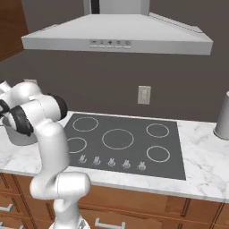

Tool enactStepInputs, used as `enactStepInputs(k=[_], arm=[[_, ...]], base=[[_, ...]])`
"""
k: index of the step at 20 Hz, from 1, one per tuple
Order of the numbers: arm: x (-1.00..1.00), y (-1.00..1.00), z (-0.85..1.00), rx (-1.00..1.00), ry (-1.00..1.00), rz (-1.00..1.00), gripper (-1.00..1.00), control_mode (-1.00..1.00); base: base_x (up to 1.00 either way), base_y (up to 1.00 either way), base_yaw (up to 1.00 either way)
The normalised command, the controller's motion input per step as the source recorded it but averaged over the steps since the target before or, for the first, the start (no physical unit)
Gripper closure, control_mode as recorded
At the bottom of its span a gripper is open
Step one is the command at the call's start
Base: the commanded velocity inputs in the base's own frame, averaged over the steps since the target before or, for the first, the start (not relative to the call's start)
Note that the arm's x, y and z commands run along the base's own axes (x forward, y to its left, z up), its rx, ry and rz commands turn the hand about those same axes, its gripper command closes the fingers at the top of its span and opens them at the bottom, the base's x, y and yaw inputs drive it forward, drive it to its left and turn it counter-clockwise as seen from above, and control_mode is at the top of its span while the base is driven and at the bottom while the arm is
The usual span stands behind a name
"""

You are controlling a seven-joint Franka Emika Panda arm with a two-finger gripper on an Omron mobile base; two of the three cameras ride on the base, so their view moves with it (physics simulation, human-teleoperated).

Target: Turn on the sink faucet. Then move the garlic from the counter to the sink. Turn off the sink. Move the vegetable from the sink to the pot next to the stove. Finally move the pot to the front right burner.

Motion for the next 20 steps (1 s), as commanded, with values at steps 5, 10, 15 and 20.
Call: enactStepInputs(k=[5, 10, 15, 20], arm=[[0.00, -0.03, 0.11, 0.04, -0.05, -0.01, -1.00, -1.00], [-0.05, -0.22, 0.17, 0.03, -0.02, -0.10, -1.00, -1.00], [-0.18, -0.30, 0.17, 0.03, 0.00, -0.15, -1.00, -1.00], [-0.31, -0.37, 0.07, 0.03, 0.00, -0.16, -1.00, -1.00]], base=[[0.00, 0.00, 0.00], [0.00, 0.00, 0.00], [0.00, 0.00, 0.00], [0.00, 0.00, 0.00]])
